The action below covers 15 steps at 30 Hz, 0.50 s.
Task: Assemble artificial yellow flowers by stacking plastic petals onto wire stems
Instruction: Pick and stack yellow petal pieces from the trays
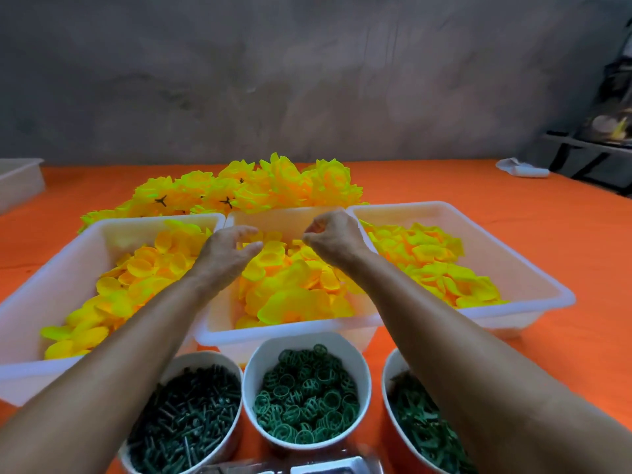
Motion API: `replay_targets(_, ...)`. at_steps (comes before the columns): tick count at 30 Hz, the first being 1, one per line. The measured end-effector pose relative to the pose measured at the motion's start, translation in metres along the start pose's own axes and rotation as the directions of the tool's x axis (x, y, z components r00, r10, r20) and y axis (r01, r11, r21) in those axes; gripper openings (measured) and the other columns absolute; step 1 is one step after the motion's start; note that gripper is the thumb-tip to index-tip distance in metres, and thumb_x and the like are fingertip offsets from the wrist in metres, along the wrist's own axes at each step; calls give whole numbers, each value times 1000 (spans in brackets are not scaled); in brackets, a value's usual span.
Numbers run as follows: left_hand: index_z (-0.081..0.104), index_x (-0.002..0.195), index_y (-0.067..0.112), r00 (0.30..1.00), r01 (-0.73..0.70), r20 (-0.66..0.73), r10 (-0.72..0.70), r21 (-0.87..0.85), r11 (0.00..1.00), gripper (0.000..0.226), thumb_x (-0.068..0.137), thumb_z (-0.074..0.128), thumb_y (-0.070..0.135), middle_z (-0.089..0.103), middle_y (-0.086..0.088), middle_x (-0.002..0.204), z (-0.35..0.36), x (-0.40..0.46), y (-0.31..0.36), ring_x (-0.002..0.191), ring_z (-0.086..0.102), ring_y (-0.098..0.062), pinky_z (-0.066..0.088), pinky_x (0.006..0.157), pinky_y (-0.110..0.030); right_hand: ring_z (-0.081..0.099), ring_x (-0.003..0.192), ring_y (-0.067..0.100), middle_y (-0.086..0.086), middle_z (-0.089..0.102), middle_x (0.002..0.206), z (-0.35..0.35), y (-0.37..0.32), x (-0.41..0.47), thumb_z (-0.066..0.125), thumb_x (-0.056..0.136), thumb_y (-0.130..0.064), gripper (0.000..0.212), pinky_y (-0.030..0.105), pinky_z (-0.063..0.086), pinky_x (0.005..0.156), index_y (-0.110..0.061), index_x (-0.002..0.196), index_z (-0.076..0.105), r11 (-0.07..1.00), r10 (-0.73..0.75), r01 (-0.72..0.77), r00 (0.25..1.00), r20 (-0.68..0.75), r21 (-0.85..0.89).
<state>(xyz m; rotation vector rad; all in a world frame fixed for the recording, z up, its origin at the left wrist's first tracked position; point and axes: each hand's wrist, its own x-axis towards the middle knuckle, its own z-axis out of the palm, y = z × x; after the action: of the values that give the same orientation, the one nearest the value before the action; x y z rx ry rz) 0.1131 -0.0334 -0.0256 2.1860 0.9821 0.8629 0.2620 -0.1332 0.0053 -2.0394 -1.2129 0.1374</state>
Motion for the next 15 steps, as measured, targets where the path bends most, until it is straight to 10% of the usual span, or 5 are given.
replay_targets(15,67,113,4,959,-253,134,250,3,968,26,89,64,15,67,-8,111,36,-8,84,94,59,-13,45,81,-23,49,62,13,8,61,73,-105,109,-17,73,77,-10,12,23,36,56,-7,88,74,952,287,-263,946,-154,159)
